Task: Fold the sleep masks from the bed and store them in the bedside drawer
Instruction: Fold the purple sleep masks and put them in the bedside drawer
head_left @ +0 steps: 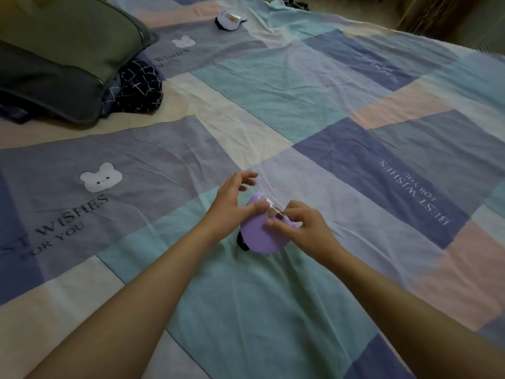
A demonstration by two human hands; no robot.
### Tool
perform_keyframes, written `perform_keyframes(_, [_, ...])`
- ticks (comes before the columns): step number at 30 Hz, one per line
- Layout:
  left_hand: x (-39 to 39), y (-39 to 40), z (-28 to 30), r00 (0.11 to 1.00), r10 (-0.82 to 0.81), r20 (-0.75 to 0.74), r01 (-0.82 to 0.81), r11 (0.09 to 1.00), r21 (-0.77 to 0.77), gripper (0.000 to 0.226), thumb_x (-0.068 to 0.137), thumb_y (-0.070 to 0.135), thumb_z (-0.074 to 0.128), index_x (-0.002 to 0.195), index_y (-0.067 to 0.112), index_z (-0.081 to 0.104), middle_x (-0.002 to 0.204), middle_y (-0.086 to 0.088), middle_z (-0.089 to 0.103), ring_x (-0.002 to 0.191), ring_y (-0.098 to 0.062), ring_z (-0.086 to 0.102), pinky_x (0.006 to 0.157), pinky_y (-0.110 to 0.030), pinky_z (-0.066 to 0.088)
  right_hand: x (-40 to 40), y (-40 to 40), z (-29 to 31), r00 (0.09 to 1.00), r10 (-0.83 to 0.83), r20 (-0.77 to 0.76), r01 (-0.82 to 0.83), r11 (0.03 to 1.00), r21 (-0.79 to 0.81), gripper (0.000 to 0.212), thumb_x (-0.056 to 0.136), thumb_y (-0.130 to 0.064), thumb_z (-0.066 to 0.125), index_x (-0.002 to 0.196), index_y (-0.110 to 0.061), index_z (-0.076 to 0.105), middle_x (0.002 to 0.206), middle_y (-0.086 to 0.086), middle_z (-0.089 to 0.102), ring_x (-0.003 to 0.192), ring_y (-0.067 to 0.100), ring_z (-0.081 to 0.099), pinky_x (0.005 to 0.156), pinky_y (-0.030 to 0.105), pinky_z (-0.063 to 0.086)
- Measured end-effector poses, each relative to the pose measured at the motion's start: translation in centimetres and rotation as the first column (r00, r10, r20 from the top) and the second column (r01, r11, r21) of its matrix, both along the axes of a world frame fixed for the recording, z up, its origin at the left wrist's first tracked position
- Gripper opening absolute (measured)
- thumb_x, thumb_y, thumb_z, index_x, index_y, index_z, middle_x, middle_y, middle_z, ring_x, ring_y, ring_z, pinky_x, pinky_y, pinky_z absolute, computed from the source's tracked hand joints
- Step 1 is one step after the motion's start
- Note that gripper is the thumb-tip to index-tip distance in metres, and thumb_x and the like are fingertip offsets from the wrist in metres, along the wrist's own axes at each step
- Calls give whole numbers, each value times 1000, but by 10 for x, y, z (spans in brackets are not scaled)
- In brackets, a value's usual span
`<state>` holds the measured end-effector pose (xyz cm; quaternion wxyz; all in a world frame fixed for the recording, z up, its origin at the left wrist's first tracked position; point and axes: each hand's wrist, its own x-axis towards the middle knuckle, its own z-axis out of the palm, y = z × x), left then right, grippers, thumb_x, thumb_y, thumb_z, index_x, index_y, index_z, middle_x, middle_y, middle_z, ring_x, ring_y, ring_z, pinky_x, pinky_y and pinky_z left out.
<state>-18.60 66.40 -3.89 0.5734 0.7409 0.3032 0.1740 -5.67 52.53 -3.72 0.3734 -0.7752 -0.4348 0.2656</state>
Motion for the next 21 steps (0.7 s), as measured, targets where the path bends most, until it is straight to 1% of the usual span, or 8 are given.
perform_keyframes(2, [-3, -2, 0, 990, -144, -6, 141, 971, -194, 32, 83, 23, 70, 112, 29, 58, 111, 9, 63, 104, -6, 58, 92, -23, 45, 2, -5, 1, 998, -19, -61, 20, 1000, 16, 44, 75, -44, 74, 64, -2, 66, 73, 8, 53, 63, 12, 50, 58, 29, 38])
perform_keyframes(4, [-5, -7, -2, 981, -194, 5, 186, 938, -292, 14, 86, 17, 66, 100, 20, 66, 95, 4, 69, 89, -8, 64, 85, -25, 50, 3, -8, 4, 990, -94, -102, 97, 995, 25, 47, 72, -43, 77, 62, 0, 60, 72, 10, 51, 61, 12, 48, 56, 28, 36])
perform_keyframes(6, [-4, -13, -2, 990, -144, 11, 140, 940, -311, 4, 86, 15, 65, 90, 15, 67, 84, 1, 71, 80, -8, 66, 77, -22, 52, 3, -12, 7, 968, -153, -201, 161, 987, 23, 47, 72, -42, 79, 63, -1, 56, 69, 6, 52, 61, 13, 51, 55, 28, 37])
perform_keyframes(10, [4, -22, -4, 999, 42, -12, -44, 930, -366, 25, 89, 20, 61, 89, -4, 68, 80, -11, 68, 73, -19, 64, 77, -36, 54, -1, -16, 15, 828, -183, -530, 230, 973, 24, 22, 83, -29, 70, 91, -9, 71, 89, 10, 71, 80, 17, 66, 64, 29, 50])
perform_keyframes(14, [8, -34, -2, 995, 99, -7, -89, 857, -507, 23, 90, 24, 60, 102, 7, 68, 92, -8, 73, 82, -17, 69, 75, -28, 57, -3, -16, 14, 790, -233, -567, 297, 955, 22, 16, 87, -21, 66, 100, -12, 71, 94, 7, 73, 81, 16, 67, 66, 26, 52])
perform_keyframes(16, [8, -41, 0, 996, 90, 4, -69, 791, -608, 26, 85, 20, 66, 109, 8, 68, 97, -8, 73, 86, -16, 69, 73, -26, 57, -4, -18, 15, 788, -231, -571, 298, 954, 24, 17, 87, -21, 67, 100, -12, 71, 96, 9, 74, 84, 18, 68, 70, 29, 55])
perform_keyframes(18, [10, -48, 0, 996, 82, -20, -77, 779, -622, 32, 80, 13, 71, 111, 7, 67, 98, -9, 72, 84, -16, 69, 70, -25, 57, -6, -21, 15, 766, -246, -594, 315, 949, 13, 17, 86, -22, 67, 98, -11, 72, 95, 11, 74, 85, 21, 69, 74, 36, 55])
perform_keyframes(21, [15, -51, -1, 958, 286, -26, -243, 757, -607, 29, 80, 7, 70, 108, 5, 67, 92, -5, 71, 78, -14, 69, 65, -25, 58, -11, -27, 13, 635, -276, -722, 338, 939, -62, 18, 87, -27, 65, 94, -12, 70, 86, 8, 72, 74, 23, 67, 72, 39, 54])
